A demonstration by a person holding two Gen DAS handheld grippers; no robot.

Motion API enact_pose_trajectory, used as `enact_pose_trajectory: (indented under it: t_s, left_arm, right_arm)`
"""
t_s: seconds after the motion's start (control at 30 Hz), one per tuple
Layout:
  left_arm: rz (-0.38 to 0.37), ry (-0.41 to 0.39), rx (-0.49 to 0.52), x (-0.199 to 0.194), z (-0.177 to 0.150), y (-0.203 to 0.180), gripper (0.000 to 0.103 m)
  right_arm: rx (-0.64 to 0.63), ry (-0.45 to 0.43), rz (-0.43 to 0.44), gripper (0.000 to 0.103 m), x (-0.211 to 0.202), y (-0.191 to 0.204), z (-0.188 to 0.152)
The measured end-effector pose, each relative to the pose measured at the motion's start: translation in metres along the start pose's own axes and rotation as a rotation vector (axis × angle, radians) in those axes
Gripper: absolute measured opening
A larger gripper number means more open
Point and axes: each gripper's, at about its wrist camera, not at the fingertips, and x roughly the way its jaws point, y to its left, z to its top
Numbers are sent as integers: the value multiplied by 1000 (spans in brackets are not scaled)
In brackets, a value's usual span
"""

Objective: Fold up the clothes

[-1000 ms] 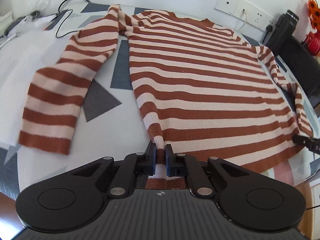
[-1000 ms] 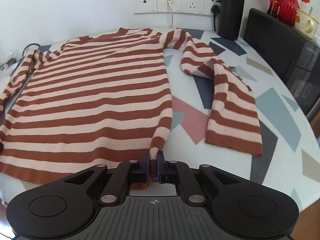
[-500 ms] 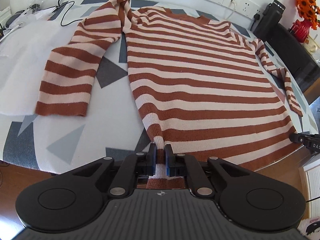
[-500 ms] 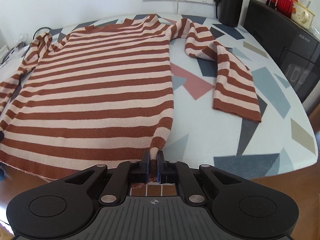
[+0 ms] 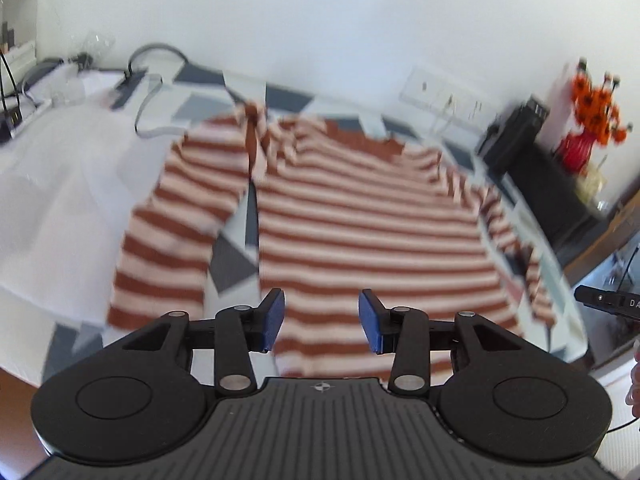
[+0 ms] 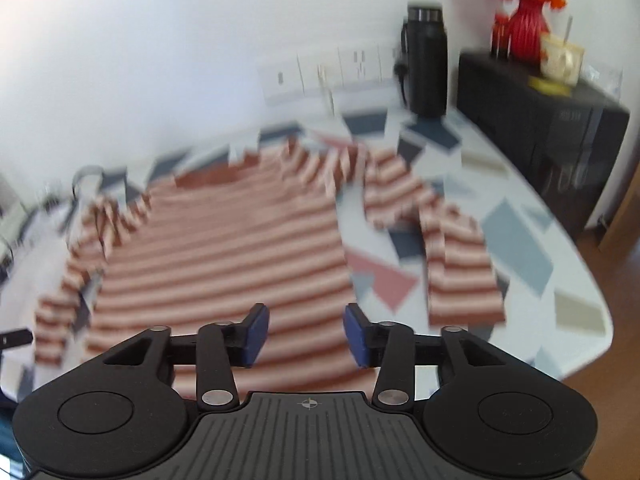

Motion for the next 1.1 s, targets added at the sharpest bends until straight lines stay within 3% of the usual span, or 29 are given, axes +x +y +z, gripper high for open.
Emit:
enact_pose_trajectory:
  t_s: [0.07, 0.27, 0.37, 0.4, 0.5, 0.8, 0.93, 1.03, 1.1]
  left_arm:
    - [-2, -56, -8, -16, 17, 4, 58]
    - [41, -173, -18, -47, 55, 22, 63]
    - [77, -202, -19, -50, 70, 28, 75]
    - [92, -200, -21, -47, 69, 30, 77]
    - [139, -178, -32, -33, 59, 39, 79]
    - [277, -67, -90, 1, 24, 80, 78]
    - [351, -56, -129, 9, 37, 99, 77]
    - [374, -21, -193, 32, 57, 120, 76]
    - [401, 15, -278, 60, 69, 136, 66]
  right_arm:
    - [4, -82, -22, 51, -18, 7, 26]
    - [39, -244, 88, 60, -50, 22, 91]
    - [6, -294, 88, 74, -52, 37, 112]
    - [-8, -306, 84, 82, -51, 43, 117]
    - [-75, -327, 48, 93, -32, 59, 121]
    - [-189, -229, -14, 92, 62, 81, 94]
    - [-196, -229, -11, 92, 96, 86, 104]
    - [-110, -206, 55, 92, 126, 83, 122]
    - [-73, -174, 98, 92, 149, 82, 128]
